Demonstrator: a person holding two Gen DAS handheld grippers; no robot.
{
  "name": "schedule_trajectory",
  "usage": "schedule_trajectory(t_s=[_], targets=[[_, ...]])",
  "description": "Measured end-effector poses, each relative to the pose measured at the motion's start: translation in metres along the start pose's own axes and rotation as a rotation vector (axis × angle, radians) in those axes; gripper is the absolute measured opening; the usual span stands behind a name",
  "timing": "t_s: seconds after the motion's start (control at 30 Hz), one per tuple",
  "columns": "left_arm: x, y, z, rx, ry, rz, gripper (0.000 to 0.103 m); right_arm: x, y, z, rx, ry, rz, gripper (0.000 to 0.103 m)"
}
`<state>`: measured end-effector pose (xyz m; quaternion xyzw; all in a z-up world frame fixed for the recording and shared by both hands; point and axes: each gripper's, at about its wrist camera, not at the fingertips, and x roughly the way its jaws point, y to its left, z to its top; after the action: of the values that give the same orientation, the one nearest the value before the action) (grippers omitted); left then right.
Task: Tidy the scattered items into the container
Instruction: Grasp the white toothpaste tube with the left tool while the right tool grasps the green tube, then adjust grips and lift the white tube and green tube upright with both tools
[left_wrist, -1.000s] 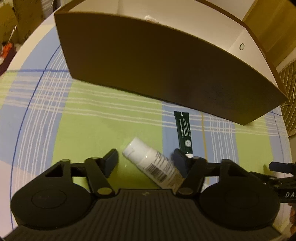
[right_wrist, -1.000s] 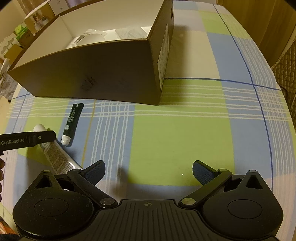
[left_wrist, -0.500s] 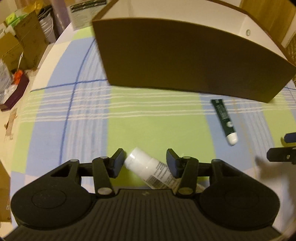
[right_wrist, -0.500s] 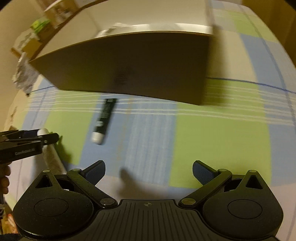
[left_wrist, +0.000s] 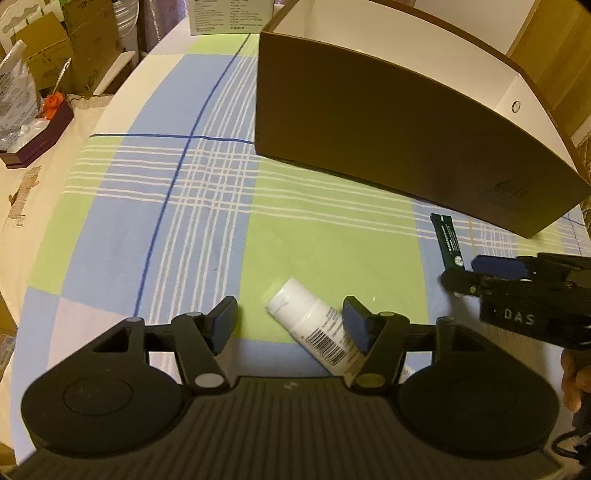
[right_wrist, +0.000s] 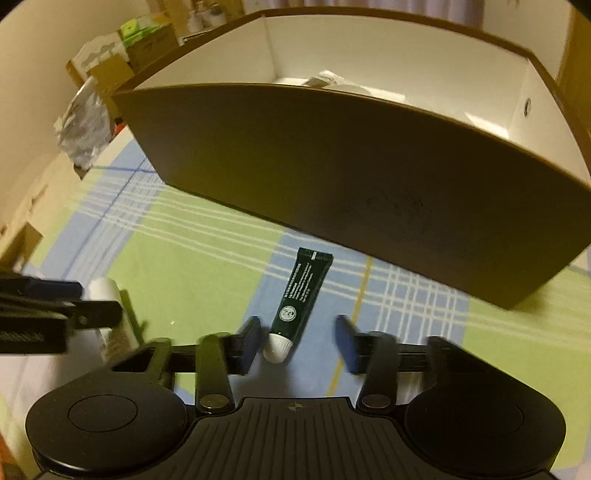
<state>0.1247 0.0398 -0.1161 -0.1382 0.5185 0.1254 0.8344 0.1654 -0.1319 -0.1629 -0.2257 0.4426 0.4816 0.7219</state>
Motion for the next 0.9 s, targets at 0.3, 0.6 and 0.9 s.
schedule_trajectory(t_s=[0.3,0.6,0.9], targets=[[-0.002,-0.011,-0.008,0.036,0.031,-0.017,0.061,-0.021,-0.016,-0.025,0.009,0.03,-0.012,0.022],[0.015,-0.036,-0.003,0.152,0.007,-0.052,0.035,-0.055,-0.054,-0.056,0.162,0.054,-0.081,0.022],[0.012,-0.083,-0.022,0.467,-0.025,-0.164,0.043,-0.076,-0.069,-0.067,0.277,0.004,-0.092,0.1]])
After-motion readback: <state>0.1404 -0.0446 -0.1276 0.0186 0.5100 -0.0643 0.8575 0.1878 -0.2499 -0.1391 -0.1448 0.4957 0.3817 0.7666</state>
